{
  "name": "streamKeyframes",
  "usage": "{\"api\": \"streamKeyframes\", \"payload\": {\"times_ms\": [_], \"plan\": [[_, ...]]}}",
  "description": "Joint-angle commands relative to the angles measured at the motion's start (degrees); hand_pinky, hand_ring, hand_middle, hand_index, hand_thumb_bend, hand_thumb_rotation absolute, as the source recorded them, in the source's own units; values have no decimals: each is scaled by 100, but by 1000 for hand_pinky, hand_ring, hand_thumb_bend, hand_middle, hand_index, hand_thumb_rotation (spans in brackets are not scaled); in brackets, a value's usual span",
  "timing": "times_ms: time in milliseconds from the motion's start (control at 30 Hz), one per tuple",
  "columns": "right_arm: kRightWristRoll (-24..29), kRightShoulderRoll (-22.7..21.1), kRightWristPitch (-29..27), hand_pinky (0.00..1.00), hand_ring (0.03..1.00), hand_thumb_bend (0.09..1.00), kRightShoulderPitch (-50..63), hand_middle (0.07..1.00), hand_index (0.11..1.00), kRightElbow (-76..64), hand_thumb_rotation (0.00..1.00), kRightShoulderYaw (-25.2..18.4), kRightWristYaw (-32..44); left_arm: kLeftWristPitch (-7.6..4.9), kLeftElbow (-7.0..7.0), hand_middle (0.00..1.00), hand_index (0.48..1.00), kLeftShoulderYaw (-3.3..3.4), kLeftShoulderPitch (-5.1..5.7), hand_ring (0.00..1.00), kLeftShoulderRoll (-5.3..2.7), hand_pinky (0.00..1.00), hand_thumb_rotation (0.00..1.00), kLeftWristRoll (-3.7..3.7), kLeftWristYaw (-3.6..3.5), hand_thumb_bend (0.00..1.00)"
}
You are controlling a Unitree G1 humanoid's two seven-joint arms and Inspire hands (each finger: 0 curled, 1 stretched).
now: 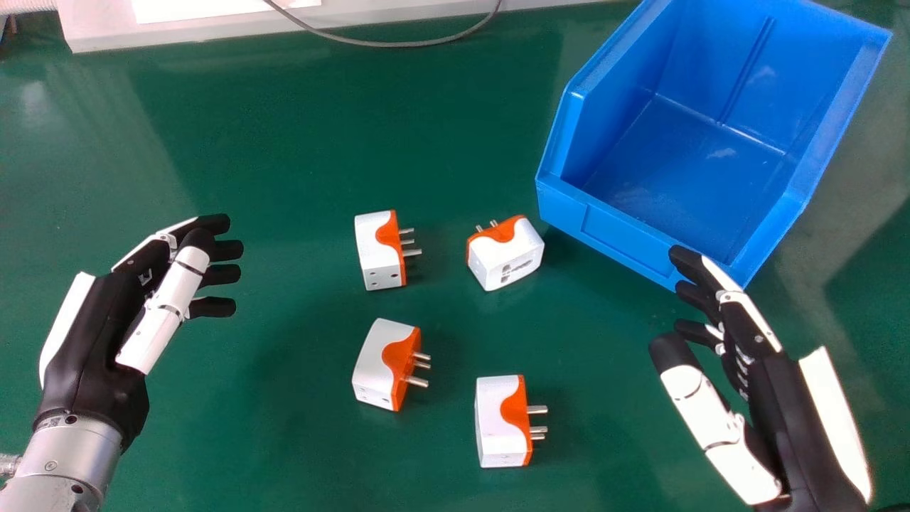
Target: Pick all objects and put in blue box
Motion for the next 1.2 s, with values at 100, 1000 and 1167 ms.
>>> {"api": "streamKeyframes", "payload": {"times_ms": [100, 1000, 1167], "plan": [[20, -84, -25, 803, 885, 291, 56, 910, 876, -246, 820, 31, 79, 7, -182, 760, 782, 21, -6, 746, 93, 652, 749, 2, -7, 399], [-785, -885, 930, 775, 885, 418, -706, 908, 876, -468, 748, 391, 959, 43, -388, 759, 782, -276, 83, 746, 9, 651, 753, 102, 76, 395], [-1176, -842, 1275, 786, 888, 449, -754, 914, 888, -608, 729, 554, 941, 103, -487, 759, 783, -260, 137, 746, 22, 651, 755, 77, 63, 404]]}}
